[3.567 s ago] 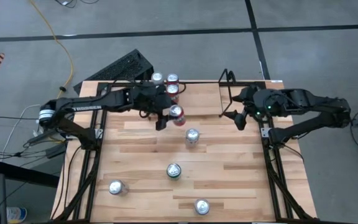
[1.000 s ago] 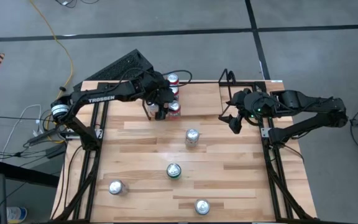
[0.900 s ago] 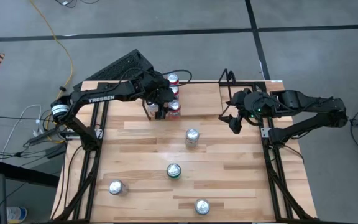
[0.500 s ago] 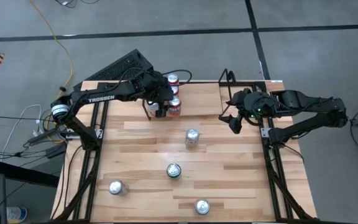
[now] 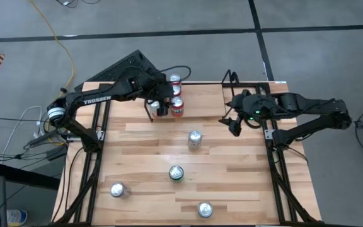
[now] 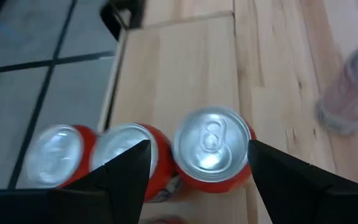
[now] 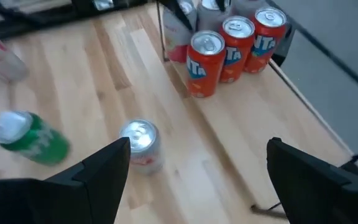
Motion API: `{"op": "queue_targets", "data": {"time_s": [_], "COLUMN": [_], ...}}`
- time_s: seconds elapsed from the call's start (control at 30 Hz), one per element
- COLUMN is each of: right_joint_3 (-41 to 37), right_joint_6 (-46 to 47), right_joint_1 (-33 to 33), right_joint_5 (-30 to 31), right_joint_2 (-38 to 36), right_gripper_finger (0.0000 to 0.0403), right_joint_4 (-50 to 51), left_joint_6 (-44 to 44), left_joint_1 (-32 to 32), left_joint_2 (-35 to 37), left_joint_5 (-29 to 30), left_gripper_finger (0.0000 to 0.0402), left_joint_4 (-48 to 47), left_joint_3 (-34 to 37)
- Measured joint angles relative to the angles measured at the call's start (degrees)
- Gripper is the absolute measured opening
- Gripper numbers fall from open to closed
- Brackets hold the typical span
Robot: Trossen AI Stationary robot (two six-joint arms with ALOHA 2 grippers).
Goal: Place canned beverage on shelf
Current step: Put the red soda can on the shelf aligned with the other red soda cans
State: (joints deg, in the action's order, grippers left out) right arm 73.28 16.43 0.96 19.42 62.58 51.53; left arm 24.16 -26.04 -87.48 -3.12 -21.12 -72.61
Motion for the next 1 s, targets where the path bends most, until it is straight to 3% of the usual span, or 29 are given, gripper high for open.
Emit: {"op": "queue_targets", "data": {"time_s": [0.13, 0.33, 0.53, 0.7, 1.0], "right_joint_3": [-2.68, -5.11, -5.18, -5.19, -5.19], "right_joint_6": [-7.13, -12.12, -15.35, -13.04, -10.44], "right_joint_1": [-4.1, -13.07, -16.14, -15.93, -16.21], "right_joint_5": [-1.04, -15.26, -14.62, -13.95, -10.27], "right_joint_2": [3.26, 10.79, 21.18, 28.42, 34.99], "right_gripper_finger": [0.0351, 0.032, 0.0262, 0.0181, 0.0013], "right_joint_4": [-9.54, -22.81, -28.56, -33.63, -38.93], "left_joint_6": [-2.11, -6.96, -13.72, -20.44, -21.83], "left_joint_1": [0.01, 0.4, 0.71, 1.13, 3.3], "left_joint_2": [2.79, 8.6, 14.34, 17.33, 18.2], "left_joint_5": [0.86, 5.5, 7.02, 6.85, 6.83], "left_gripper_finger": [0.0251, 0.0251, 0.0251, 0.0251, 0.0251], "left_joint_4": [-0.87, -1.03, -0.99, -1.27, -2.85], "left_joint_3": [-0.84, -1.08, -1.1, -1.1, -1.1]}}
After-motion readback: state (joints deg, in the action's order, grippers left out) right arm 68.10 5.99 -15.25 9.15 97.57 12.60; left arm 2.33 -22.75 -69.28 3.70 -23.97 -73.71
